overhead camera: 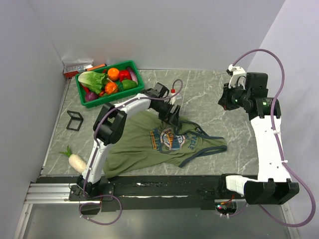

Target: Remove the brooch from the garment

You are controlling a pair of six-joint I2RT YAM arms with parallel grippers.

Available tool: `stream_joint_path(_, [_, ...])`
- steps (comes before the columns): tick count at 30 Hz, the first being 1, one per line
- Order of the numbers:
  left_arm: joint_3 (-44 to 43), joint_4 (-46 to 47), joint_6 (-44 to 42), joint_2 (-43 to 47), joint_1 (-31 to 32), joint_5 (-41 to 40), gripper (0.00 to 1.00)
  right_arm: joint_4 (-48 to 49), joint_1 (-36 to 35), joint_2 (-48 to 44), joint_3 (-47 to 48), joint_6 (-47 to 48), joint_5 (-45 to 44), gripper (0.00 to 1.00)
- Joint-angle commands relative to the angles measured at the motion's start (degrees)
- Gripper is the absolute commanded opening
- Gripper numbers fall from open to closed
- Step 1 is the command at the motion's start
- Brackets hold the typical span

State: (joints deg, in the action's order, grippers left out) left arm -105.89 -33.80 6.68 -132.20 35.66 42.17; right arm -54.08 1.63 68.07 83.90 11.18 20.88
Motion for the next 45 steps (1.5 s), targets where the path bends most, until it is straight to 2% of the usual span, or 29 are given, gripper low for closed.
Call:
stream_joint_path(1, [-1.0,-0.1,-0.9,0.1,1.0,0.6,0.86,0.5,0.3,0.4,1.1,-0.5,2.1,0.00])
stream_joint_path(9, [-2.0,-0.7,-1.9,-0.5,3.1,-0.4,0.80,0.7,0.4,1.0,0.7,-1.2,1.9,0.00])
stream_joint_path(15, [-2.6,-1.0,-1.8,-1.3,4.2,-3.3,0.66,1.1,0.3,1.3,0.5,-1.7,1.7,0.00])
stream_joint_path(18, [-3.3,-1.3,-1.8,-1.4,4.3,-4.7,0.52,1.1,0.3,1.3,0.1,-2.0,1.8,0.00])
stream_joint_path(19, [-3.6,-1.4,-1.9,-1.6,4.4,-5.9,0.42,1.1,0.3,1.3,0.0,-1.9,1.8,0.00])
stream_joint_path(21, [-4.4,-1.8,-2.3,-1.7,4.4,-6.4,0.34,1.1,0.4,1.4,-0.1,-1.8,1.6,0.00])
stream_joint_path(25, [-6.6,-2.6,-3.2,-1.9,4.4,-8.0,0.04,1.1,0.4,1.7,-0.1,-1.9,1.7,0.00])
stream_joint_path(28, [-9.0,-3.2,-3.6,-1.3,4.4,-8.3,0.01,1.1,0.3,2.1,0.2,-1.8,1.6,0.00])
stream_joint_path(35, [-14.3,-3.6,-2.4,-1.3,4.6,-4.0,0.02,1.2,0.4,3.4,1.5,-1.4,1.3,0.00])
stream_joint_path(37, [-15.2,-3.2,-2.1,-1.9,4.6,-3.0,0.08,1.1,0.6,3.7,2.0,-1.2,1.0,0.00])
stream_joint_path(38, [-16.1,-3.0,-2.0,-2.8,4.6,-2.8,0.17,1.2,0.5,4.0,2.1,-1.2,0.9,0.00])
stream_joint_path(39, [-16.5,-2.8,-1.7,-3.2,4.6,-3.4,0.48,1.0,0.6,4.1,2.2,-1.2,0.9,0.00])
stream_joint_path(42, [-17.6,-2.9,-1.2,-4.0,4.5,-8.1,0.72,0.8,0.8,4.5,2.5,-1.4,1.0,0.00])
stream_joint_path(45, [-16.9,-2.9,-2.1,-1.6,4.0,-11.4,0.77,0.8,0.9,4.3,2.2,-1.4,0.9,0.00])
